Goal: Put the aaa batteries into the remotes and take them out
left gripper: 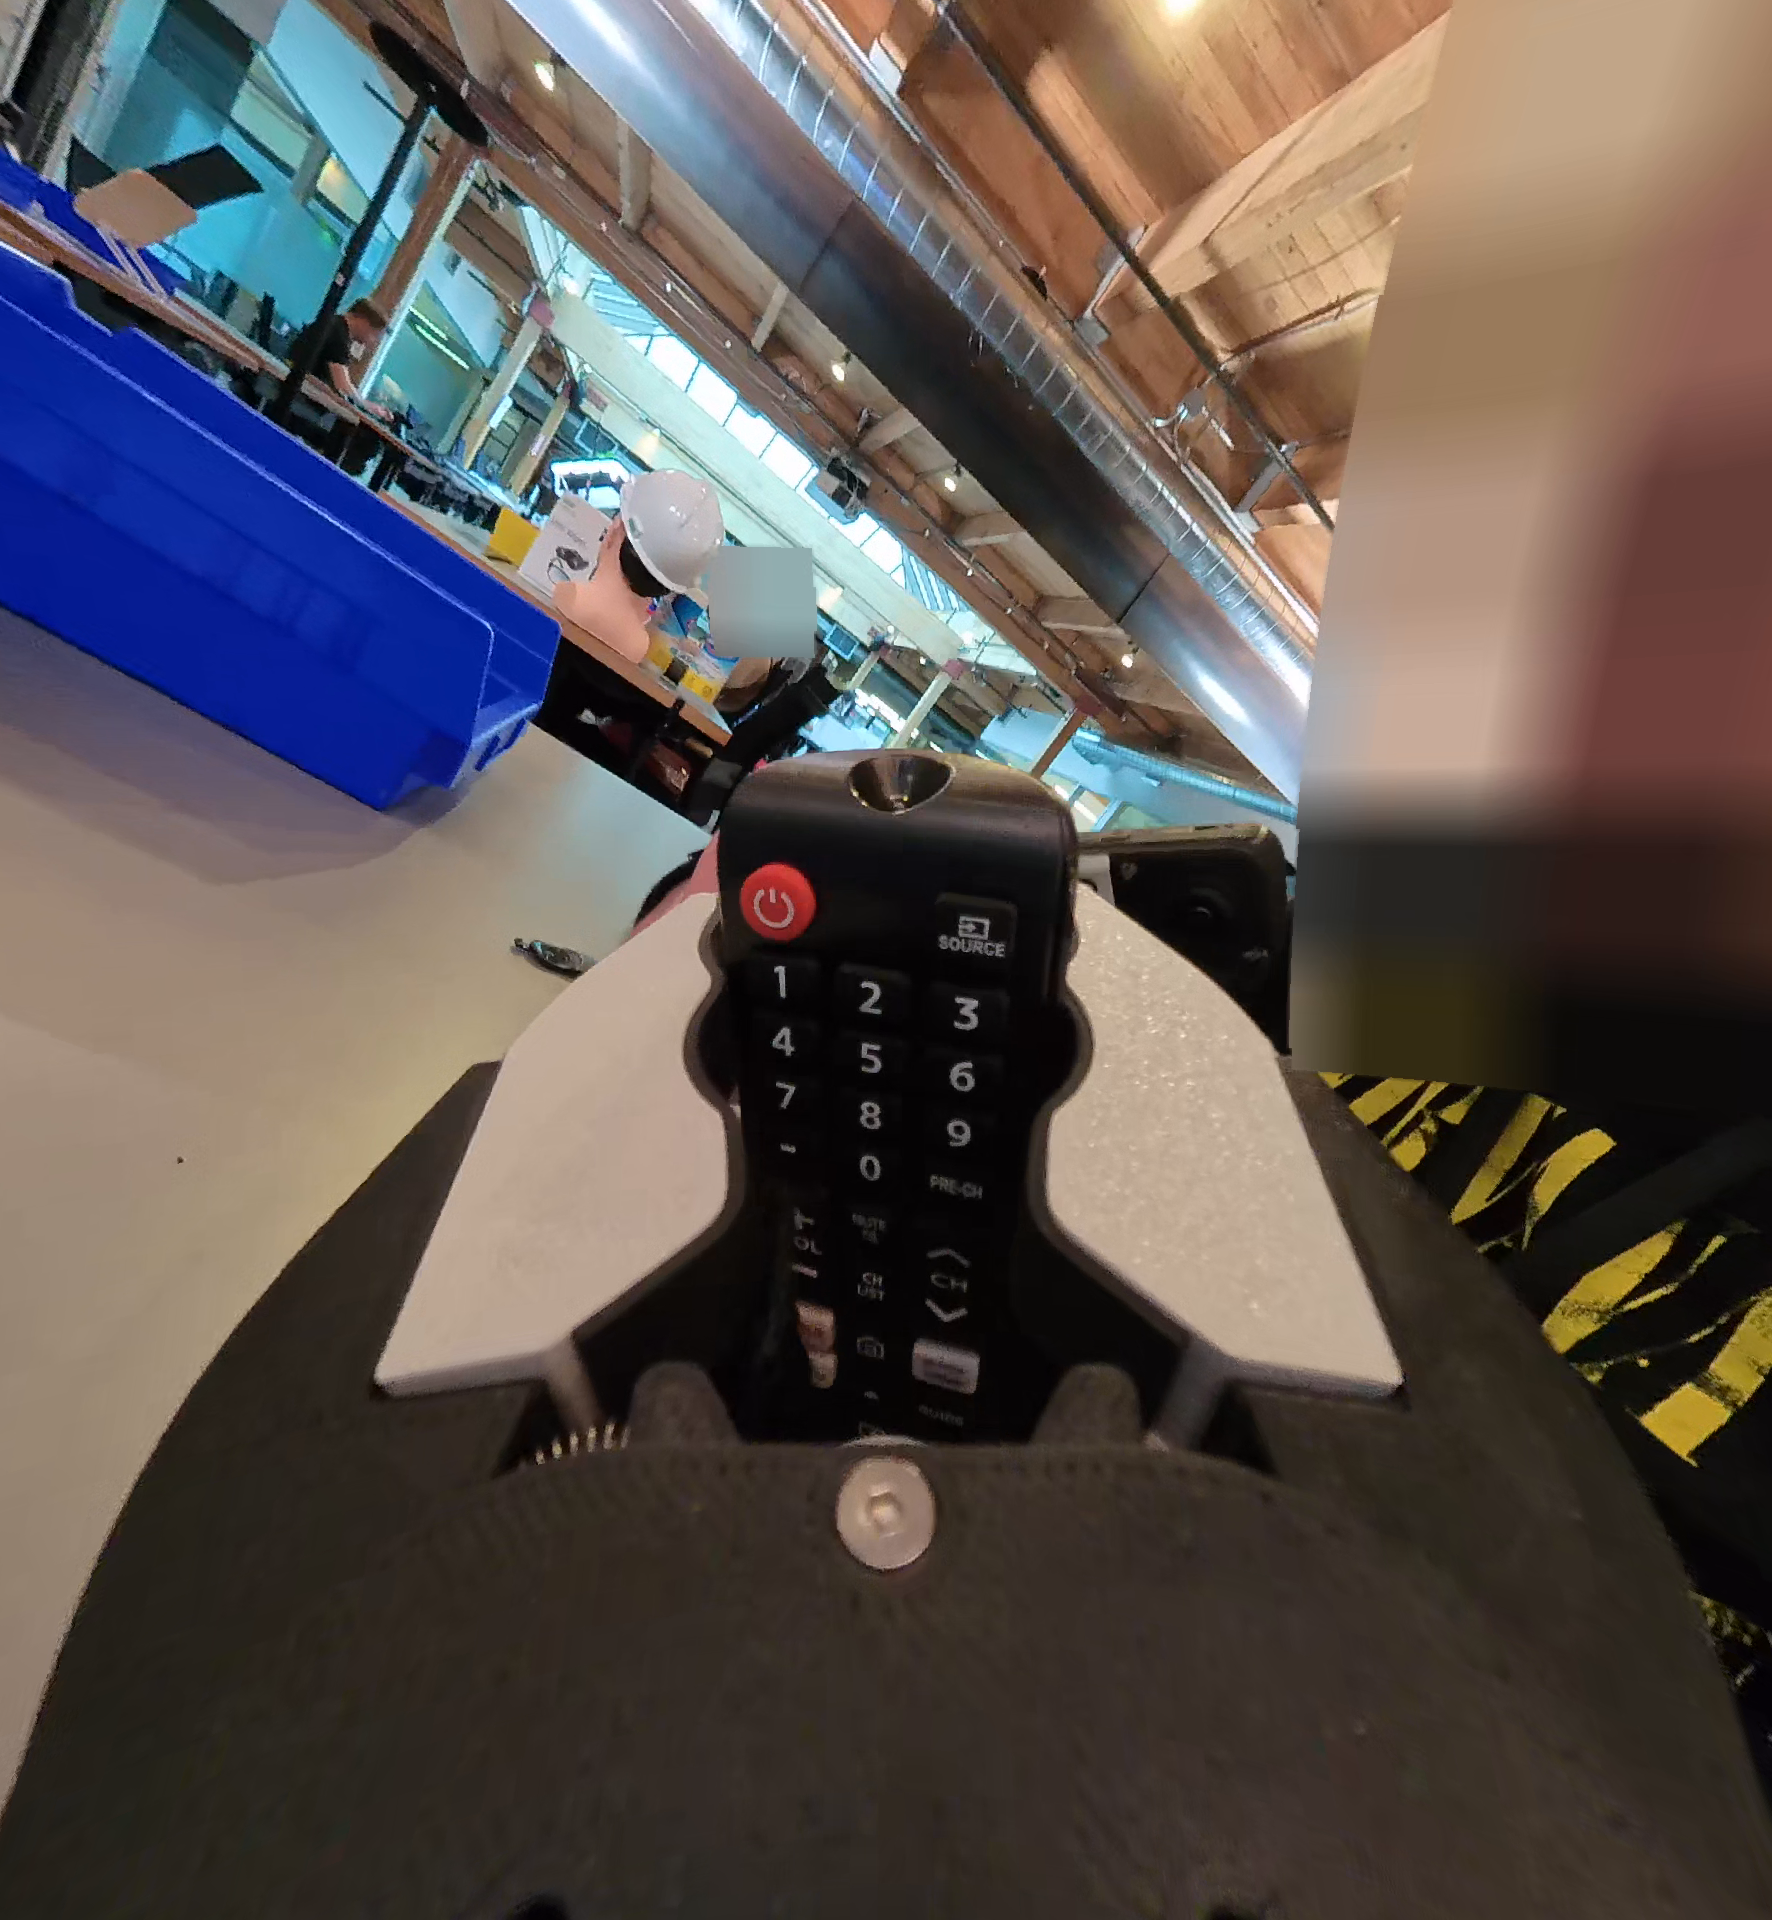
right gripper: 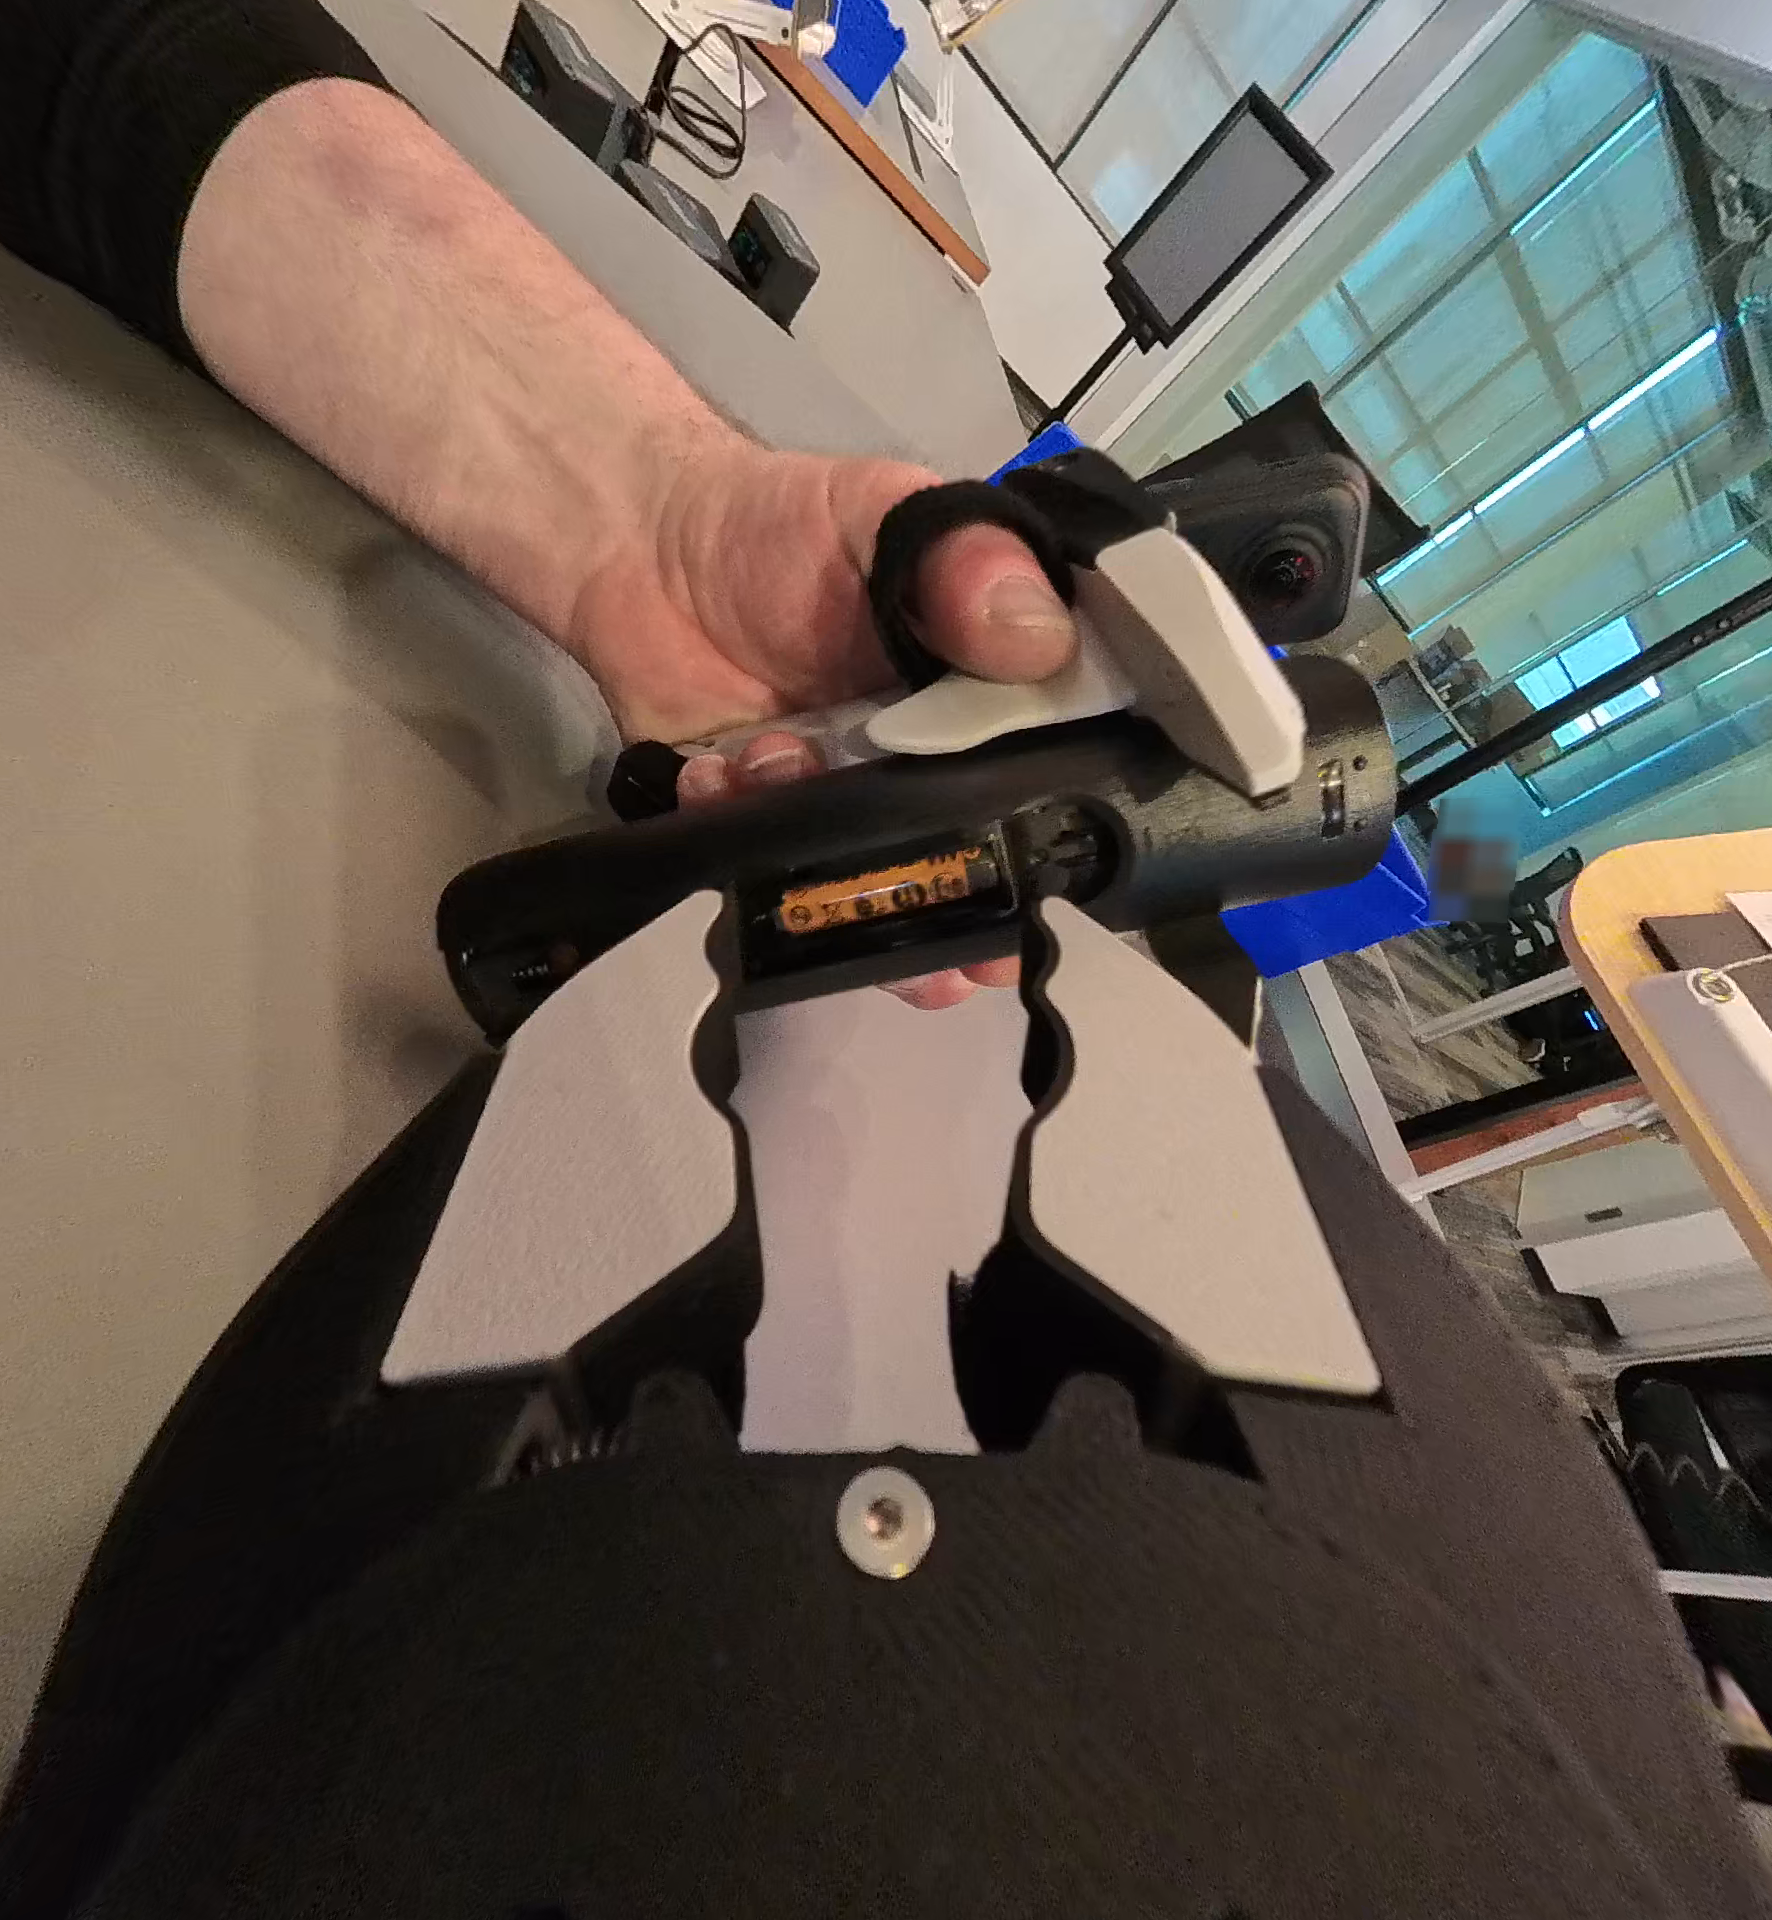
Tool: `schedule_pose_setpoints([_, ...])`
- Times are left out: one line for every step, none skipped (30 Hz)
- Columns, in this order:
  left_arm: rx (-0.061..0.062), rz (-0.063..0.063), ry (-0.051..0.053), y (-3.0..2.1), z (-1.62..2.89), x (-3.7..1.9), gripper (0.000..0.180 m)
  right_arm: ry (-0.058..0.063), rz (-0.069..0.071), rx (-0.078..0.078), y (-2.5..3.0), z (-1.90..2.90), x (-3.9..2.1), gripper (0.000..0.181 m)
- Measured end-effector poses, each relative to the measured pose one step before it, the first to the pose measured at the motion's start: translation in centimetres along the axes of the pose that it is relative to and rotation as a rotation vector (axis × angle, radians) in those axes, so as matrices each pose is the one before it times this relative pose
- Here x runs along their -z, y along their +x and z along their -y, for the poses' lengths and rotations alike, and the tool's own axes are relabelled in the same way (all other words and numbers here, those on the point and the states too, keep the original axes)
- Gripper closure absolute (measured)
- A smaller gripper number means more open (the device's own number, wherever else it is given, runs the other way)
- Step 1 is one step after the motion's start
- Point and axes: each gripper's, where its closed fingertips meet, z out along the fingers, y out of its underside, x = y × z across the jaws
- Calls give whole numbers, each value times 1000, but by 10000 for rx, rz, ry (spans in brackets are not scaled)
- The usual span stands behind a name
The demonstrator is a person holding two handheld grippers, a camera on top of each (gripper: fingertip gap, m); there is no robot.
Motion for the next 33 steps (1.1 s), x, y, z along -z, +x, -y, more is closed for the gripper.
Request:
schedule_pose_setpoints([24,-1,115,-18,209,115,122,-50,18,31,-78,-36,-82,127])
schedule_pose_setpoints([-51,46,33,20,137,44,123,5,-39,7,-28,42,-85,124])
schedule_pose_setpoints([-83,85,51,-5,124,-2,123,29,-3,-21,-61,122,-93,120])
schedule_pose_setpoints([-12,28,100,26,148,-18,123,69,41,-38,-71,177,-10,119])
schedule_pose_setpoints([73,-32,89,17,69,-33,123,54,22,-19,-5,139,25,120])
schedule_pose_setpoints([108,4,55,-98,-22,-72,122,46,39,13,-34,109,42,120])
schedule_pose_setpoints([128,1,11,-130,-109,-84,122,16,28,-36,-29,54,-28,120])
schedule_pose_setpoints([91,2,12,-105,-118,-106,122,-71,68,2,-141,-118,-91,119])
schedule_pose_setpoints([48,21,34,-77,-57,-76,122,-42,-12,96,-91,-103,-60,118])
schedule_pose_setpoints([47,5,5,-46,-45,-46,122,-16,12,25,-44,-52,-20,118])
schedule_pose_setpoints([-3,53,-17,-84,-32,-39,123,-27,-21,-50,76,-61,1,120])
schedule_pose_setpoints([-54,83,-5,-92,3,-27,123,-49,10,-40,12,-99,-30,120])
schedule_pose_setpoints([-25,20,-7,0,-21,-33,122,1,-4,44,-42,-16,-31,120])
schedule_pose_setpoints([9,-7,-22,21,-58,-48,123,47,4,3,-53,71,-15,121])
schedule_pose_setpoints([-28,53,-19,-44,-42,-37,122,0,33,-38,-49,-3,-39,121])
schedule_pose_setpoints([-62,44,-23,-18,-27,-8,122,-8,-2,18,-6,-45,2,121])
schedule_pose_setpoints([-68,11,-51,51,-13,0,123,39,-24,13,53,22,53,122])
schedule_pose_setpoints([-126,73,-54,10,8,-8,123,-50,18,56,-4,-38,12,123])
schedule_pose_setpoints([-178,110,-51,7,40,-16,123,-74,18,103,-56,-69,14,124])
schedule_pose_setpoints([-192,101,-35,25,91,14,124,-39,-14,9,52,-90,66,124])
schedule_pose_setpoints([-213,171,77,-67,244,90,124,9,-2,-223,180,-92,126,122])
schedule_pose_setpoints([-207,178,157,-68,368,136,123,74,57,-455,243,2,167,122])
schedule_pose_setpoints([-219,68,139,106,408,150,124,103,97,-602,236,39,132,119])
schedule_pose_setpoints([-320,136,224,95,598,185,124,-213,124,-564,131,-375,-50,112])
schedule_pose_setpoints([-367,219,288,44,738,205,124,-171,154,-463,-42,-251,-162,106])
schedule_pose_setpoints([-337,115,209,174,607,120,124,26,230,-591,-230,37,-304,102])
schedule_pose_setpoints([-357,88,167,252,489,18,123,-73,381,-875,-388,-78,-495,95])
schedule_pose_setpoints([-337,94,129,277,342,-81,123,-152,180,-859,-57,-302,-609,90])
schedule_pose_setpoints([-221,-8,33,362,174,-182,123,-179,348,-566,-373,-434,-614,86])
schedule_pose_setpoints([-173,-12,21,349,104,-219,123,-196,231,-363,-298,-465,-611,83])
schedule_pose_setpoints([-187,40,43,280,108,-222,123,-154,-39,-424,97,-322,-597,84])
schedule_pose_setpoints([-144,-53,-2,366,67,-232,123,-107,63,-470,4,-114,-471,89])
schedule_pose_setpoints([-104,-183,-22,489,63,-216,123,37,285,-379,-239,239,-229,96])
